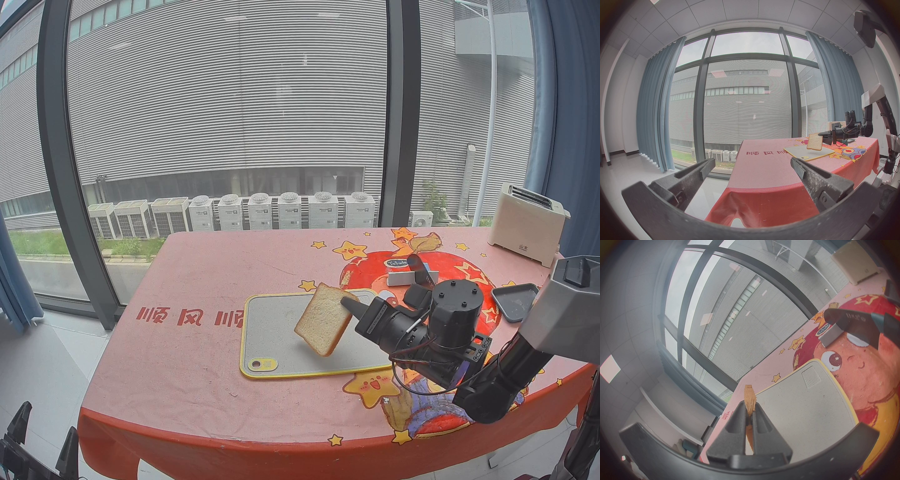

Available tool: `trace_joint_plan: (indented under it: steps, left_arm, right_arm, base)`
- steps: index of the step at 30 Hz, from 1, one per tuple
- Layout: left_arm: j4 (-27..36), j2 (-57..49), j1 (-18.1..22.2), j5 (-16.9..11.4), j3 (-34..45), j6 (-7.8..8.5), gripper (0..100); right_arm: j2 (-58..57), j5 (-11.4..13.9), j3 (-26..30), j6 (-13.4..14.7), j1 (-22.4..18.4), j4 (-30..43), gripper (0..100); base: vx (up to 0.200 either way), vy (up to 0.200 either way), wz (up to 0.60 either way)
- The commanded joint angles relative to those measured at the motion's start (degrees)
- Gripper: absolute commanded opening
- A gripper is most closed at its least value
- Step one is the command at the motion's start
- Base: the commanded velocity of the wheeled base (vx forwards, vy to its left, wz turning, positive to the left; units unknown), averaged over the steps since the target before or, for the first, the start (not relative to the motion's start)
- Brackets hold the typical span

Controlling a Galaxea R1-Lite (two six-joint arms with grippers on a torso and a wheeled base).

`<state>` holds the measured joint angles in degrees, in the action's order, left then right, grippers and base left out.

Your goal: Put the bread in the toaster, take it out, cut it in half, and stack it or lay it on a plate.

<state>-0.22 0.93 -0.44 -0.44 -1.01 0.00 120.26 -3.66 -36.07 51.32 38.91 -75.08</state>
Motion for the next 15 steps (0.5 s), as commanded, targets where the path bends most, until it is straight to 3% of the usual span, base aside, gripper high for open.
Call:
trace_joint_plan:
  steps: [1, 4, 15]
  left_arm:
    - [-0.04, -0.93, 0.00, 0.00, 1.01, 0.00, 100]
    - [-0.04, -0.93, 0.00, 0.00, 1.01, 0.00, 100]
    - [-0.04, -0.93, 0.00, 0.00, 1.01, 0.00, 100]
  right_arm:
    - [2.61, -0.12, -1.72, 1.76, -0.24, 0.02, 0]
    - [3.93, -0.12, -2.42, 3.08, -0.50, 0.11, 0]
    - [5.34, -0.03, -2.95, 3.26, -1.82, 0.11, 0]
  base:
    - [0.000, 0.000, 0.00]
    - [0.000, 0.000, 0.00]
    - [0.000, 0.000, 0.00]
